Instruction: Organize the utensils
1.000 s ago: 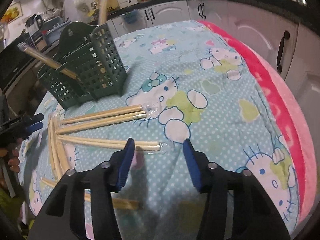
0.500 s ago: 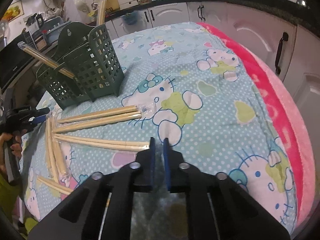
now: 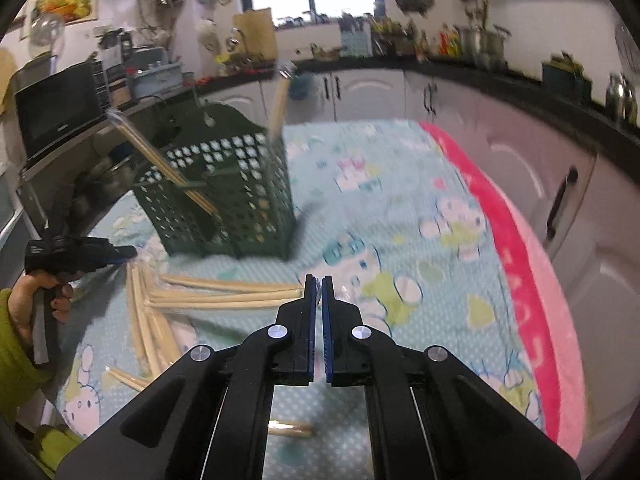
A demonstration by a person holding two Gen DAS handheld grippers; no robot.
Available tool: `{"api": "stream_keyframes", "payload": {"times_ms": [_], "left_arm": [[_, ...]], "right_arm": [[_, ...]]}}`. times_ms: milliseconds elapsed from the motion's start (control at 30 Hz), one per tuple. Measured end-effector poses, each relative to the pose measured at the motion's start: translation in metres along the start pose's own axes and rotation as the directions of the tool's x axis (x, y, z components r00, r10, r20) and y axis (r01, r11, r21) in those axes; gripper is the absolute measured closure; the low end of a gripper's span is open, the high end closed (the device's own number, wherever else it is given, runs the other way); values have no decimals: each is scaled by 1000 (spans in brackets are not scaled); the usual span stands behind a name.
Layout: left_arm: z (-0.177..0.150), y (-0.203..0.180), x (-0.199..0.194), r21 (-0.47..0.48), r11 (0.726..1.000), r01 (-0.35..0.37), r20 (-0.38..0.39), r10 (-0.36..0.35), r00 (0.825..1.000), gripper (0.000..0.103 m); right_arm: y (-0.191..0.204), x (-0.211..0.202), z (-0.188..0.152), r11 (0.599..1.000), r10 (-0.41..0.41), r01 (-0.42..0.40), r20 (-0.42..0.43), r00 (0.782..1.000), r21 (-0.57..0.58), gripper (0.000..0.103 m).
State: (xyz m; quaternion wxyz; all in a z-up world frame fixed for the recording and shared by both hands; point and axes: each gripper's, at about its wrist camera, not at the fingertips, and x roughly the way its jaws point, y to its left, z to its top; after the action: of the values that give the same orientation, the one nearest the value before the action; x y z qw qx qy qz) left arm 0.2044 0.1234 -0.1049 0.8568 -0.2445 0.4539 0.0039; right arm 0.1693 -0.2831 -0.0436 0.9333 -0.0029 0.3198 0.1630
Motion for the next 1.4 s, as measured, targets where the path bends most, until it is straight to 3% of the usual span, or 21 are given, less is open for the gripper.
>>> {"api": "stream_keyframes", "payload": {"times_ms": [267,633,1000,1400], "left_arm": [[-6,4,-36,-1,998,61,77,-61,995,93],[-12,-3,-97,26,992,122,194,-125,973,97],[-12,-73,-137,208,951,231,223,-276,935,100],[-5,-127,-156,323,900,293,219,-373,901,101]], "right_arm": [[22,-18,22,997,59,-57,61,996,-48,100],[57,-34,43,984,147,-134,104,984,-118,100],[84,-56,64,964,223,-193,156,962,-184,100],[92,-79,84,959,249,-209,217,944,-193,100]]}}
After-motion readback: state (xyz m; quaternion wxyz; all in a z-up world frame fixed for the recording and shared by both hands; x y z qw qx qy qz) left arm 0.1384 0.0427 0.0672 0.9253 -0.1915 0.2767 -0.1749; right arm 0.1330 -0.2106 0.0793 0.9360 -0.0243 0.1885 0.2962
